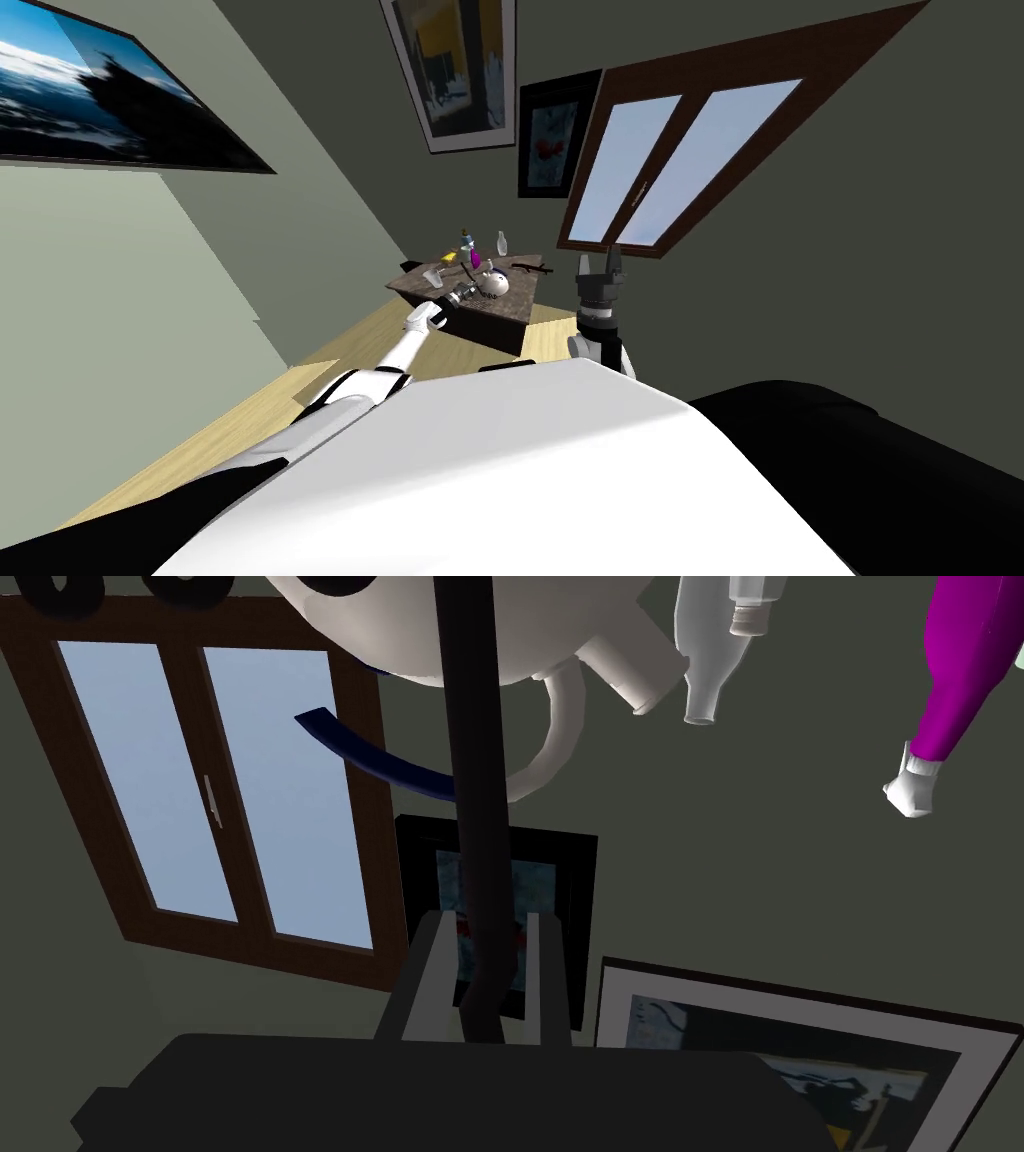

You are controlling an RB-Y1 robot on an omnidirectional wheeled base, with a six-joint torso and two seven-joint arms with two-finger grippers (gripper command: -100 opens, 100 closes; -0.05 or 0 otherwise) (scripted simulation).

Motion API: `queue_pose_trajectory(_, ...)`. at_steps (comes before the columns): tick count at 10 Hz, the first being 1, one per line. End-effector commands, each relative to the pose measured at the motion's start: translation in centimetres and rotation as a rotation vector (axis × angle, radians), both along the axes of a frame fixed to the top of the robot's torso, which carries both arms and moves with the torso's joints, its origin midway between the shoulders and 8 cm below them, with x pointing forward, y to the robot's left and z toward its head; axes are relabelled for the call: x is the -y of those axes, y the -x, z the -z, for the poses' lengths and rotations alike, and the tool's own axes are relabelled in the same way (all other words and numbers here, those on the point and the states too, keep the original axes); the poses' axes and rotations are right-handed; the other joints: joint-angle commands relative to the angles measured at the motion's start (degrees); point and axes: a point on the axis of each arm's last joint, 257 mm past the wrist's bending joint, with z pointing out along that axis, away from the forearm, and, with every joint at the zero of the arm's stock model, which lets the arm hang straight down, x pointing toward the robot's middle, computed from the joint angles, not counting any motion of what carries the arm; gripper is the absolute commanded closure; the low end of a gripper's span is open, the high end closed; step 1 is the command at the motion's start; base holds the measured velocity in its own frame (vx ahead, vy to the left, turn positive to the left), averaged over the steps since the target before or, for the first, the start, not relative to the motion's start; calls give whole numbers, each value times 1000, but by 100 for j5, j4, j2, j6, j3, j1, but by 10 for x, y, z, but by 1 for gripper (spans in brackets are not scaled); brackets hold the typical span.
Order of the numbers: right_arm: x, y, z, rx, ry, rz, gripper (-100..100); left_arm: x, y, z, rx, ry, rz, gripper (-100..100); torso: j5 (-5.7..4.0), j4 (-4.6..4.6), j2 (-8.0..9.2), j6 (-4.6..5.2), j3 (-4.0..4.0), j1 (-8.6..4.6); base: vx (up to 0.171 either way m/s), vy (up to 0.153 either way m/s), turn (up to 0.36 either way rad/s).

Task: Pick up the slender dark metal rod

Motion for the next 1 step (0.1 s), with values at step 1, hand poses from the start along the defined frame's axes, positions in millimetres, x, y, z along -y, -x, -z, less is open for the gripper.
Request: queue_pose_trajectory(1,0,0,0,0,0,0,0,0,0,0,0,0,0,0,0,0,0,0,0,0,0,0,0)
